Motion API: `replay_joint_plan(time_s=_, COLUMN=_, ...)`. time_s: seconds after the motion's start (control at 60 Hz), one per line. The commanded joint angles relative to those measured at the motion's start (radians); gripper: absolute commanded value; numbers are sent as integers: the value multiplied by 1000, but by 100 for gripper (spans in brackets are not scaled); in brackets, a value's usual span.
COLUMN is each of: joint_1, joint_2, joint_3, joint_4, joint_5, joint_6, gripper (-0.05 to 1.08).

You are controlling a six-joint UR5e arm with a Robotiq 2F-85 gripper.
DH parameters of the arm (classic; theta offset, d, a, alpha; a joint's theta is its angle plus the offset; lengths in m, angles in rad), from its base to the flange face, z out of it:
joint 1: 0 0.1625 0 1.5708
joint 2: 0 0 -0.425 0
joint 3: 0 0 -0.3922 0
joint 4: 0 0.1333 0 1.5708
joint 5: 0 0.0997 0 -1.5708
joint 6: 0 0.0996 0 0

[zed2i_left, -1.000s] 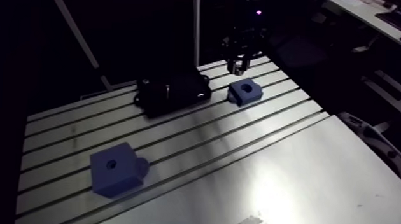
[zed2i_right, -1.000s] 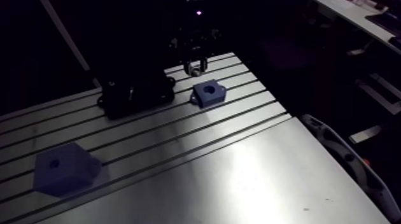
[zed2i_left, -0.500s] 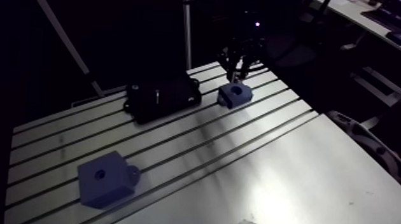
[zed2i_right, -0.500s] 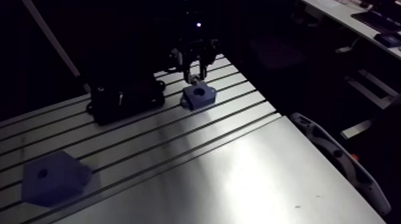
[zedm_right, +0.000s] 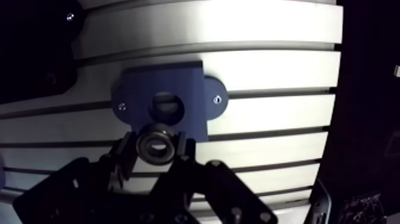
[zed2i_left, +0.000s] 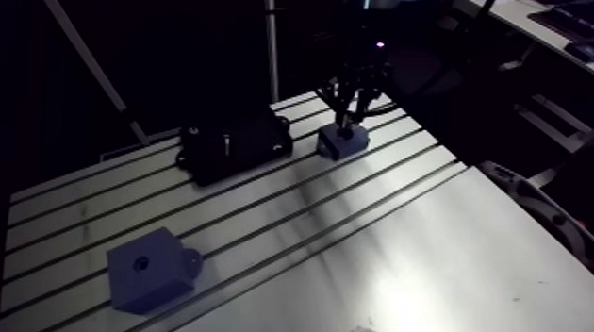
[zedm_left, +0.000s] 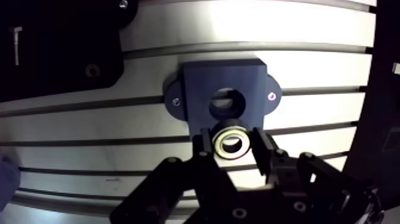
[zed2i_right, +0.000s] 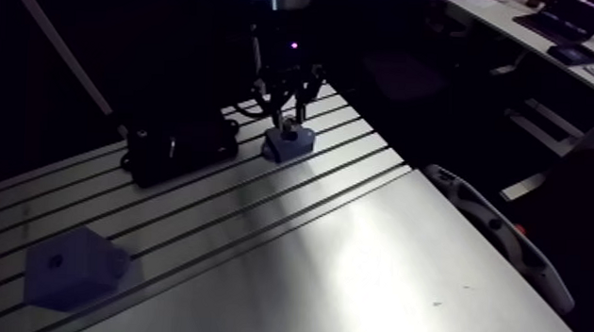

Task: Pick up the bearing and press it into the housing until flush.

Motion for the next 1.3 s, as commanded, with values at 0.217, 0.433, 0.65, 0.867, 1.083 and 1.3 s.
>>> replay_joint_plan(time_s=0.217, joint_1=2, joint_2=14, joint_3=10, joint_4=-71, joint_5=-3, joint_6=3, gripper=102)
replay_joint_plan(time_s=0.433, joint_1=2, joint_2=28, joint_3=6, joint_4=-74, joint_5=-3, joint_6=6, gripper=102)
replay_joint_plan(time_s=0.65, joint_1=4, joint_2=30, joint_3=7, joint_4=-71, joint_5=-3, joint_6=3, gripper=102)
replay_joint_plan(time_s=0.867, joint_1=4, joint_2=30, joint_3=9, joint_4=-71, joint_5=-1, joint_6=5, gripper=101)
replay_joint_plan(time_s=1.083, joint_1=5, joint_2=53, joint_3=9, joint_4=-72, joint_5=-2, joint_6=8, gripper=100)
replay_joint_plan(time_s=1.3, joint_1=5, joint_2=53, joint_3=9, joint_4=-72, joint_5=-1, joint_6=9, gripper=99)
